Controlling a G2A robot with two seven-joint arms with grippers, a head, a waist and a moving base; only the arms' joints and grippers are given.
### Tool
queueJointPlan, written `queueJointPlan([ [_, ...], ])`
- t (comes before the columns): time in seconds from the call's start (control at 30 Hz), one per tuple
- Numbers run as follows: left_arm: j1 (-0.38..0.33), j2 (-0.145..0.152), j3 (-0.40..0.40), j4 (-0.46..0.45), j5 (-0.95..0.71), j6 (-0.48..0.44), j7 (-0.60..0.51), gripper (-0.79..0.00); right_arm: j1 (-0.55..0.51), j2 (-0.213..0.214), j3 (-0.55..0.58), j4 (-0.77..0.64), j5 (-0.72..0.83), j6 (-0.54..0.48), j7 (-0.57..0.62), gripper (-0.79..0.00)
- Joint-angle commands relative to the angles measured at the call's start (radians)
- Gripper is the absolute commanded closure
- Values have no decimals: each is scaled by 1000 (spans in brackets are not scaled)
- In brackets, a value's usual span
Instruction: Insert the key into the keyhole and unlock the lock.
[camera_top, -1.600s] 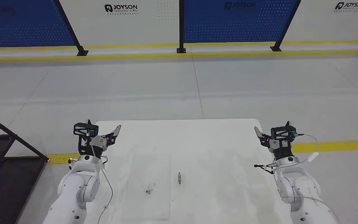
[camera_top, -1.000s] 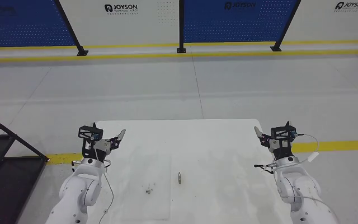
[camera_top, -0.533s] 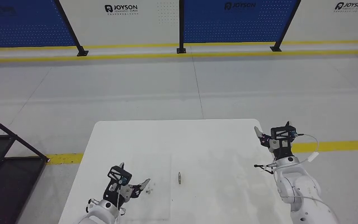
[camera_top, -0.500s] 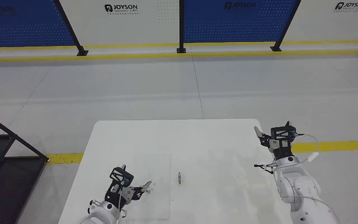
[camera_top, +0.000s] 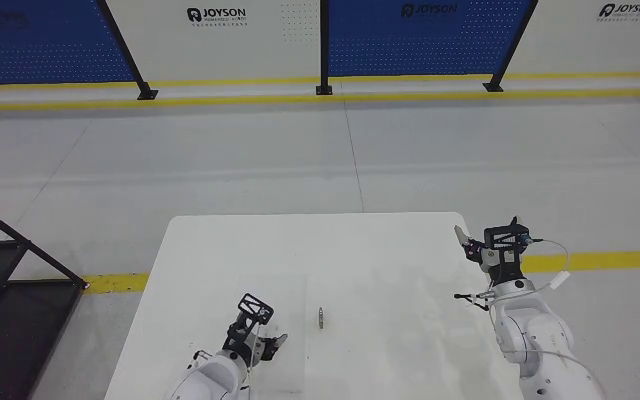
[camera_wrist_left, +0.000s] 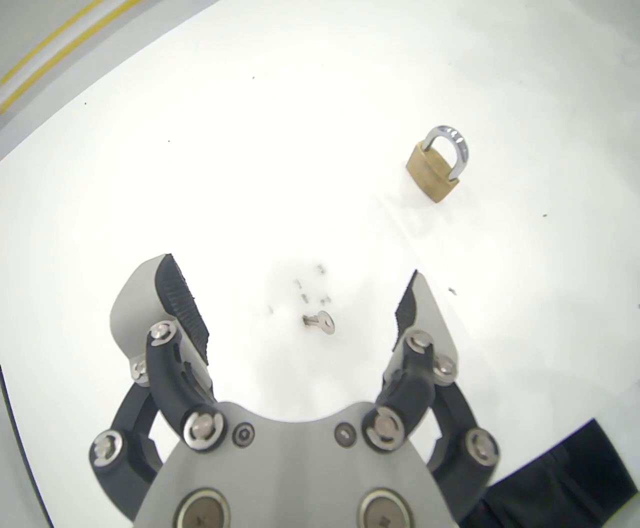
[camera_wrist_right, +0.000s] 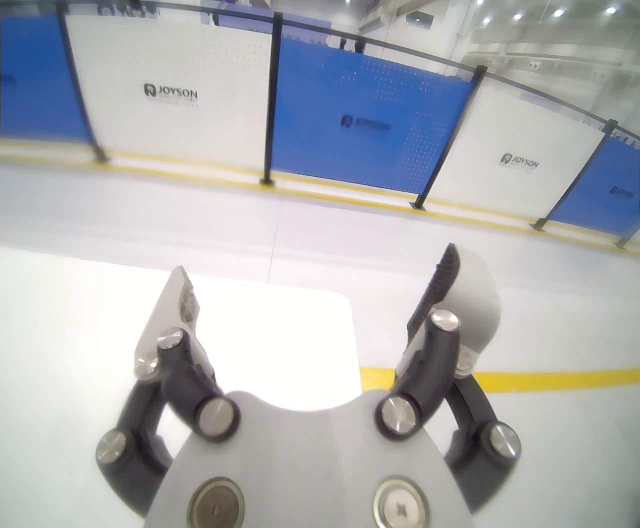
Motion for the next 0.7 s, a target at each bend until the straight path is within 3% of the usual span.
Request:
queueJointPlan([
  [0.0,-9,-2,19,3,14,11,-22,-742,0,0,0,0,0,0,0,-785],
  [0.4,46,-2,40,23,39,63,23,-686,0,0,0,0,0,0,0,-785],
  [0.57,41,-1,34,58,36,68,40,-563,0,0,0,0,0,0,0,-785],
  [0.67,28,-3,39,76,33,72,36,-557,0,0,0,0,0,0,0,-785],
])
